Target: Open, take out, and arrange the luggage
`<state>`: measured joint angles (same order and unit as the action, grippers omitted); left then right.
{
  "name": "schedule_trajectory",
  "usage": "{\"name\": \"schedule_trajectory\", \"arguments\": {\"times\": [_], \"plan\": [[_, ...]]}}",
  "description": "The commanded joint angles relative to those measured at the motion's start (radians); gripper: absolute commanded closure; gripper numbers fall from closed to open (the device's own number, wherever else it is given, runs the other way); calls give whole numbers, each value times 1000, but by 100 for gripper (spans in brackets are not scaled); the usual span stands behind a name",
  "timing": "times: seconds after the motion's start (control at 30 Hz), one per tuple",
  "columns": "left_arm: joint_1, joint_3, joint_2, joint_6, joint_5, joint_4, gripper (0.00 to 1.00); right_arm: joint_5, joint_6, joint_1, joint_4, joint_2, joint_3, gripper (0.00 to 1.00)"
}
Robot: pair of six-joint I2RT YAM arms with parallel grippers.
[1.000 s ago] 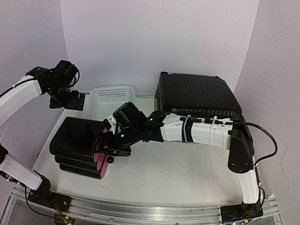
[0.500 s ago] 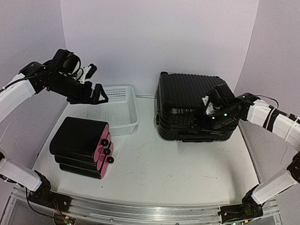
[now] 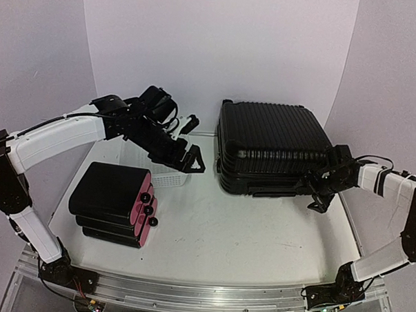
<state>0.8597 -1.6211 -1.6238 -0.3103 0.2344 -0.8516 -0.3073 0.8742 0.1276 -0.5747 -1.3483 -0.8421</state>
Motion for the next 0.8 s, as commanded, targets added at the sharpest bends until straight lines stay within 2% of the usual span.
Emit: {"name": "schedule_trajectory", "arguments": {"times": [0.0,0.23,0.33,0.5,0.67,0.77], "plan": [[18,-70,-10,1,3,46,3,77,339,19,250,-3,39,10],[22,1,41,1,-28,46,2,330,578,149,359,4,105,15],[21,41,68,-4,-48,51,2,438,692,214,394,-15,136,21],[22,94,131,-15,-57,56,2,581,731,290,464,-78,131,23],[22,145,184,-16,-67,63,2,595,767,312,663,-208,148,24],[22,183,223,-25,-74,70,2,613,795,328,722,-266,141,26]]}}
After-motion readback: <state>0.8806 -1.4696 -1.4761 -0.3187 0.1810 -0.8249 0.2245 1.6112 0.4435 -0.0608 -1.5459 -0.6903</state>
